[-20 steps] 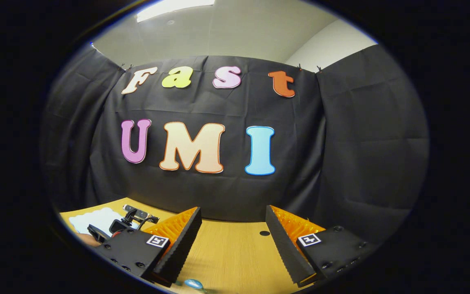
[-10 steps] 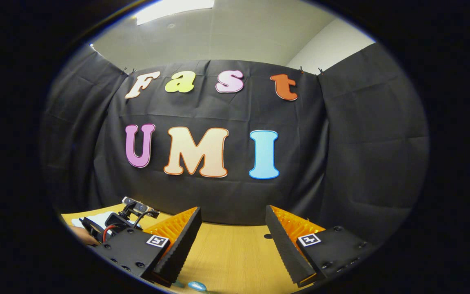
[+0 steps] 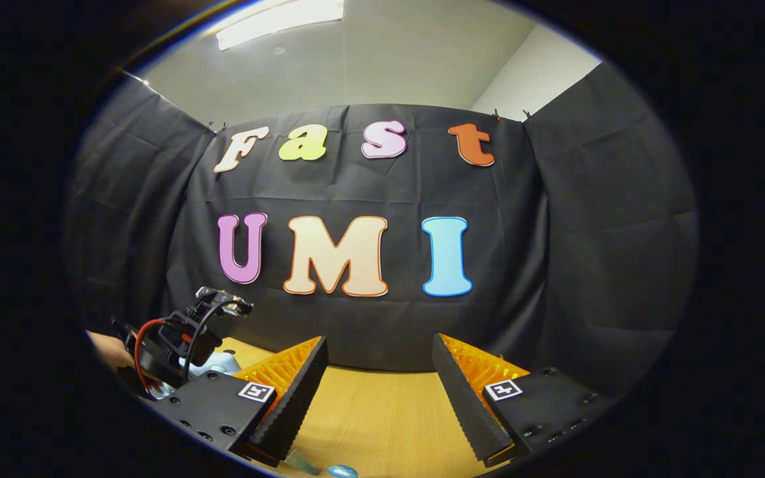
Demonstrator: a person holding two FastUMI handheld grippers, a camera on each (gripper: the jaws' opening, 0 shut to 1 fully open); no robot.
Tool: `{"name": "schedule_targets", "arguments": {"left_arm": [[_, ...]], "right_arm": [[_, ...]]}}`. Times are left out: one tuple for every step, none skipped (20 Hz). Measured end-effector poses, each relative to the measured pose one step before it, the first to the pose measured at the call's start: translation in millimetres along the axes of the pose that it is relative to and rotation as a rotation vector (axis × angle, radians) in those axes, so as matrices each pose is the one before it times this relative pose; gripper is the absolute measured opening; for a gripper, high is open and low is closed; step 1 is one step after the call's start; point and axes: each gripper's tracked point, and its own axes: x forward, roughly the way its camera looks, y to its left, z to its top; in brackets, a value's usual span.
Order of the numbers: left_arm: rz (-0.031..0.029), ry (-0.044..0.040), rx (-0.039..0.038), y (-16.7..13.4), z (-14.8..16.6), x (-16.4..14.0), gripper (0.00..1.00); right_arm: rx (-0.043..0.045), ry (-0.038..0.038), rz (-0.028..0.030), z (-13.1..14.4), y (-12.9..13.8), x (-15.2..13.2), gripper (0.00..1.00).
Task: First open the suitcase, pack the skin care products into it, and then close the suitcase.
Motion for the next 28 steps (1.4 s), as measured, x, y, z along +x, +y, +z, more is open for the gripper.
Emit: {"name": "schedule_targets", "arguments": {"left_arm": [[-0.00421,-0.01295,-0.00510,3.81,5.84,-5.59,0.00],[-0.00339,-0.01063,-0.00067,5.55,6.46,-6.85,0.00],[-0.00076,-0.01561,-0.00147,6.76,6.96,-5.35,0.00],[-0.00054,-0.01188,-0.00362,7.51,5.11,-6.09,0.00],[-0.00288,-0.01376,-0.00738,7.13,7.06,-5.43,0.00],[-0.00213,-0.01324,-0.00944,7.74,5.00,-6.81,0.00],[-0.00068,-0.01322,-0.00679,8.71,6.05,-6.81,0.00],[0.00256,-0.01782,-0.00577,9.35,5.73,-5.05,0.00],[0.00797,-0.01398,-0.00119,11.10,5.76,-6.77,0.00],[0.01156,-0.01618,0.00232,11.16,5.16,-5.47,0.00],[0.01265,-0.01904,-0.00123,11.92,5.43,-3.44,0.00],[0.01017,-0.00978,-0.00045,12.35,3.75,-4.33,0.00],[0.00875,-0.00929,-0.00071,11.51,4.52,-4.42,0.00],[0.00849,-0.01449,-0.00122,11.02,3.38,-2.55,0.00],[0.00776,-0.00875,0.00073,9.56,3.00,-2.09,0.00],[0.00544,-0.00520,0.00232,8.73,0.31,-1.46,0.00],[0.00257,-0.00894,0.00178,7.96,1.69,-0.46,0.00],[-0.00088,-0.00698,-0.00067,7.18,0.57,0.38,0.00],[-0.00015,-0.00687,-0.00304,8.39,1.31,-0.24,0.00],[0.00302,-0.00781,-0.00218,8.93,1.68,-0.12,0.00],[0.00449,-0.00709,0.00470,9.27,1.08,0.55,0.00],[0.00751,-0.00550,0.00824,11.04,1.21,-0.19,0.00],[0.00945,-0.00630,0.00903,11.43,1.64,-0.05,0.00],[0.00807,-0.01015,0.00774,10.36,1.27,1.77,0.00],[0.01084,-0.00427,0.00279,12.04,0.26,0.63,0.00],[0.01088,0.00205,0.00017,11.93,-1.02,0.94,0.00],[0.00899,-0.00411,-0.00394,11.92,-1.04,1.97,0.00],[0.00657,-0.00322,-0.00449,11.38,-0.04,2.23,0.00]], "right_arm": [[0.00135,-0.00056,0.00359,-0.37,2.93,0.29,0.99],[-0.00061,0.00099,0.00244,-0.10,2.95,0.48,0.99],[-0.00002,0.00009,0.00499,-0.05,4.03,0.57,0.99],[-0.00028,0.00080,0.00583,0.53,4.38,0.78,0.99],[-0.00139,0.00203,0.00426,-1.28,5.26,0.44,0.99],[-0.00028,0.00255,0.00439,-0.67,4.95,1.03,0.99],[0.00044,0.00187,0.00600,-0.71,6.00,-0.52,0.99],[-0.00114,-0.00011,0.00600,0.22,5.30,-0.15,0.99],[-0.00319,0.00037,0.00546,0.04,5.72,-0.80,0.99],[-0.00245,0.00185,0.00517,-0.43,4.76,0.22,1.00],[-0.00051,0.00136,0.00480,-0.67,5.29,0.52,1.00],[0.00186,-0.00059,0.00392,0.25,5.10,1.05,0.99],[0.00215,-0.00187,0.00236,1.01,5.12,1.12,0.99],[0.00222,-0.00230,0.00195,1.08,5.65,1.08,0.99],[0.00245,-0.00150,0.00364,-0.79,5.88,0.58,0.99],[0.00128,-0.00185,0.00423,0.59,6.45,0.76,0.99],[-0.00034,-0.00056,0.00479,-0.64,7.28,1.33,0.99],[-0.00180,-0.00079,0.00467,-0.44,6.79,1.07,0.99],[-0.00288,0.00004,0.00270,-0.15,6.47,1.00,0.99],[-0.00187,-0.00047,0.00126,-0.18,6.28,1.24,0.99],[-0.00019,-0.00157,0.00004,-0.48,6.51,1.01,0.99],[0.00022,-0.00231,-0.00189,0.21,6.72,2.40,0.99],[0.00058,-0.00114,-0.00262,-0.10,6.70,0.38,0.99],[0.00122,-0.00077,-0.00092,-0.46,7.36,1.38,0.99],[0.00170,-0.00140,-0.00183,-0.67,7.25,1.19,0.99],[0.00070,-0.00060,-0.00305,-0.54,7.71,1.91,0.99],[-0.00076,0.00184,-0.00171,-2.20,7.29,1.93,0.99],[-0.00192,0.00349,0.00004,-1.99,8.80,1.85,0.99]]}}
